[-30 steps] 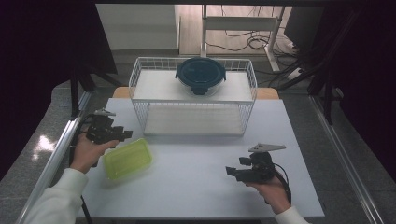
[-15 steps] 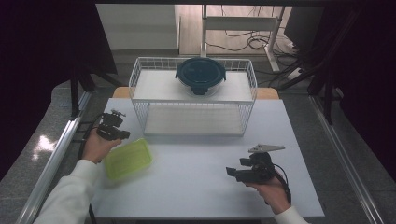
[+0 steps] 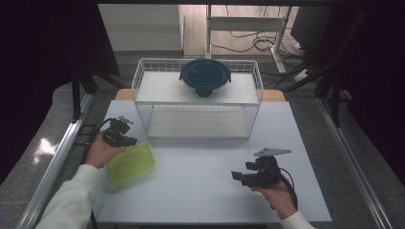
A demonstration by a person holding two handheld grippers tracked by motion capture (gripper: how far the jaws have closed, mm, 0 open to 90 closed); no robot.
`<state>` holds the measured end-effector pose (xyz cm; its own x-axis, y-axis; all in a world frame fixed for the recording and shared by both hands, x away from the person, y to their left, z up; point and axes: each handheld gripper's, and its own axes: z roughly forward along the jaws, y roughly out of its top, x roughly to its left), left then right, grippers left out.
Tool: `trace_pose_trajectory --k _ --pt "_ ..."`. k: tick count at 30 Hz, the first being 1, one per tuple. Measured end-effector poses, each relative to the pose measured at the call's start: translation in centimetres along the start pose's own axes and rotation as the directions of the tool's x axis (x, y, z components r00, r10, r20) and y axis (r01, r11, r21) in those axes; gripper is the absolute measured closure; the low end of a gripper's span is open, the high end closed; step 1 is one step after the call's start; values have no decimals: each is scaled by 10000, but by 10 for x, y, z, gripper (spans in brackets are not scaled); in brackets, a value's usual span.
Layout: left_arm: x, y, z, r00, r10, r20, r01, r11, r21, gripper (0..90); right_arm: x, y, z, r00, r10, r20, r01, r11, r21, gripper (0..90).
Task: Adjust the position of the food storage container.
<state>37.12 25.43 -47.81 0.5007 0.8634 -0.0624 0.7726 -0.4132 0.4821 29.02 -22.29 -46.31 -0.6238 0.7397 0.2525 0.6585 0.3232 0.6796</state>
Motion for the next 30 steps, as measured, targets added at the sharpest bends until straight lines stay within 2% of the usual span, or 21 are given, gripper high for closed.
trace_pose_trajectory --k 3,9,16,19,20,23,25,26,28,30 --pt "-4 1 1 9998 151 152 -150 9999 -12 900 -1 0 0 10000 23 34 -23 10000 7 258" --pt "-20 4 1 9956 895 284 -899 9959 119 900 -2 -1 0 10000 51 63 -51 10000 -16 258" --pt "-40 6 6 9838 1661 677 -1682 9854 260 900 -1 -1 1 10000 29 49 -30 10000 51 258" --pt "-51 7 13 9760 2103 561 -2132 9755 533 900 -1 -1 2 10000 34 59 -34 10000 61 257" --pt "-52 7 14 9750 2149 563 -2180 9744 551 900 -1 -1 2 10000 32 68 -33 10000 62 257" --pt "-55 8 13 9744 2156 635 -2182 9752 376 900 -2 -2 2 10000 28 66 -28 10000 52 257" --pt "-54 9 8 9769 2062 554 -2073 9782 149 900 -2 -2 1 10000 37 58 -37 10000 71 256" --pt "-52 9 4 9792 1969 490 -1973 9803 30 900 -3 -2 1 10000 42 58 -43 10000 70 256" --pt "-46 8 -3 9890 1447 302 -1443 9894 -151 900 -3 -2 1 10000 56 67 -57 10000 62 256" --pt "-40 5 -11 9931 1158 162 -1155 9931 -227 900 -3 -2 0 9999 52 88 -53 10000 43 256"
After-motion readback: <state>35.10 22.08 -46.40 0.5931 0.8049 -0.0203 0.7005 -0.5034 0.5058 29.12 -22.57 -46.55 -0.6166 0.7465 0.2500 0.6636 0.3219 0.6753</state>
